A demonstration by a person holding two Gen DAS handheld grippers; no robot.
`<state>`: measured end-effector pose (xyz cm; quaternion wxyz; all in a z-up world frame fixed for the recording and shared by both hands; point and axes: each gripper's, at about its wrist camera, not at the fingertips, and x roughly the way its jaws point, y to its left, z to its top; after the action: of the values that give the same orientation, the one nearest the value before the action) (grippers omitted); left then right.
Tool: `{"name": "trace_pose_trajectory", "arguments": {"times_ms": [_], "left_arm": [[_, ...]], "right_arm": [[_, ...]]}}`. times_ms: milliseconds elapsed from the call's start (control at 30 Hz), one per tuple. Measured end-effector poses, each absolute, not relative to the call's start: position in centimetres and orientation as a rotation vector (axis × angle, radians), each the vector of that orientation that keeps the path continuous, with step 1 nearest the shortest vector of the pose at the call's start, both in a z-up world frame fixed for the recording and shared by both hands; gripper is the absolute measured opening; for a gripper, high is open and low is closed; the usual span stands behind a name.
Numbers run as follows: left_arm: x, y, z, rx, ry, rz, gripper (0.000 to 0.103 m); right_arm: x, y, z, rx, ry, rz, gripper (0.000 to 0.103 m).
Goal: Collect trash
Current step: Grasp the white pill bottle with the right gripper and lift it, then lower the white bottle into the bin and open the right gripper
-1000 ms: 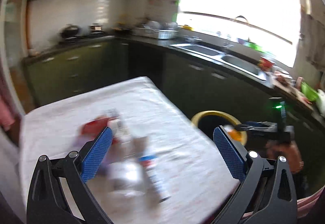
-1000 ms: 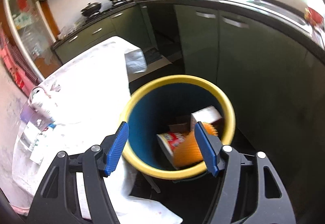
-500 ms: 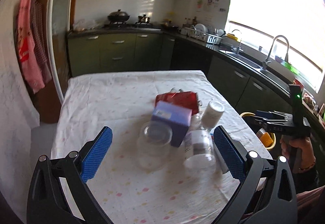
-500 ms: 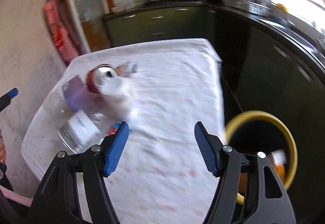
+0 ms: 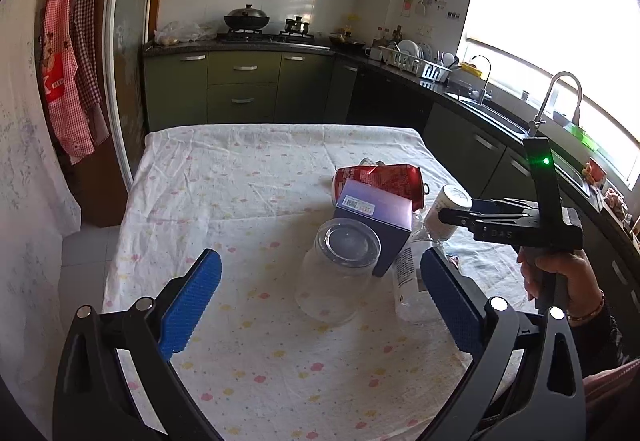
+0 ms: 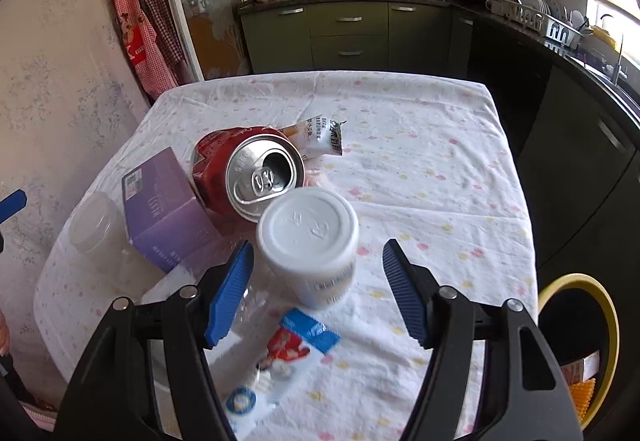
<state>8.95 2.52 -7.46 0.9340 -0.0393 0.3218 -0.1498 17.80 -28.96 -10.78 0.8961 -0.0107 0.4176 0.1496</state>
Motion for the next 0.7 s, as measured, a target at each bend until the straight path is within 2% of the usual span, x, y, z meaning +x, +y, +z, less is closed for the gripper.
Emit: {"name": "trace_pose_trajectory", "arguments": {"times_ms": [133,200,700], "left_arm": [[9.7,2.1,-7.9,-0.07,0.672,-0.314,0.098],[10.0,1.9,-8.1,-0.075,0.682,-0.318,0.098],[9.7,-0.5,-7.7,-0.046,0.694,-0.36,0.098]], "right_arm": [[18.3,-29.0,-11.0,-0.021,0.859,0.303,0.062],[18.5,-29.2,-11.1,-0.018,0.869,0.301,0.045],[13.3,-34.0,-6.3,0.066,0.746,0.282,0.045]]}}
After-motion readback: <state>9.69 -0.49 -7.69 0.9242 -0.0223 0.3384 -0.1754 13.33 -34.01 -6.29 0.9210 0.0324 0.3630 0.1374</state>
